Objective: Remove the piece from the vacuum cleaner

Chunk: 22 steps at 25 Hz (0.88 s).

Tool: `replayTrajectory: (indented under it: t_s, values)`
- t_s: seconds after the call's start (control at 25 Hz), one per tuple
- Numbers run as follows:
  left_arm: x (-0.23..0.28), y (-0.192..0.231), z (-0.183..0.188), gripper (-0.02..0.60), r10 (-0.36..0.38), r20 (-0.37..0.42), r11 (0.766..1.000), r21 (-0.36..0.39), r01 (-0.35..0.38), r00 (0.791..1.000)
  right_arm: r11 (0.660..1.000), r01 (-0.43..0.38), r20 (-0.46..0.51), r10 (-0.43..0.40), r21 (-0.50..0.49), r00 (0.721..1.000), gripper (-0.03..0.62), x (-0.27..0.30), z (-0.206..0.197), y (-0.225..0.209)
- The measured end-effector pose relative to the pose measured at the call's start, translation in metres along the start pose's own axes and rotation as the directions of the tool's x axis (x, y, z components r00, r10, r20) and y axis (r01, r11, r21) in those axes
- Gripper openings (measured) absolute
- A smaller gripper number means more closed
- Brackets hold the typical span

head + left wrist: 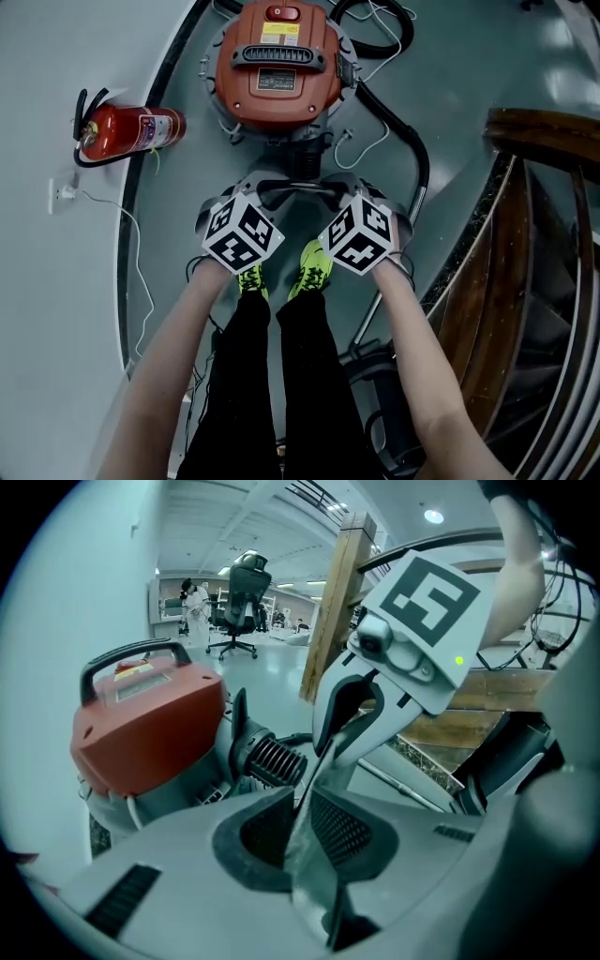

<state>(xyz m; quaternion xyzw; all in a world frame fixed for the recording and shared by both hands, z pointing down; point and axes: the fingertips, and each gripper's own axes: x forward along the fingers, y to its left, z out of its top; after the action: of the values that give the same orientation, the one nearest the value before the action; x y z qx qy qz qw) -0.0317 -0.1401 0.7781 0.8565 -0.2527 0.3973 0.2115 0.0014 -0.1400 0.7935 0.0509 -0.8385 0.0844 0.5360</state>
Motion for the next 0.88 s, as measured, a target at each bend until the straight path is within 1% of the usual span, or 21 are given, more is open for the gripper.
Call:
replayTrajectory:
  t_s: [0.4, 0.88]
  values:
    - [-0.022, -0.012, 0.004, 0.064, 0.000, -0.008, 1.000, 0.026, 0.001, 1.000, 1.000, 0.000, 0.017, 0.000, -0.005, 1.000, 0.064, -0.018, 0.009, 0.016]
    - [-0.040, -0.046, -0.004, 0.063, -0.027, -0.034, 0.999, 0.022, 0.028, 0.999, 0.999, -0.035, 0.011, 0.035, 0.007, 0.999, 0.064, -0.034, 0.003, 0.051]
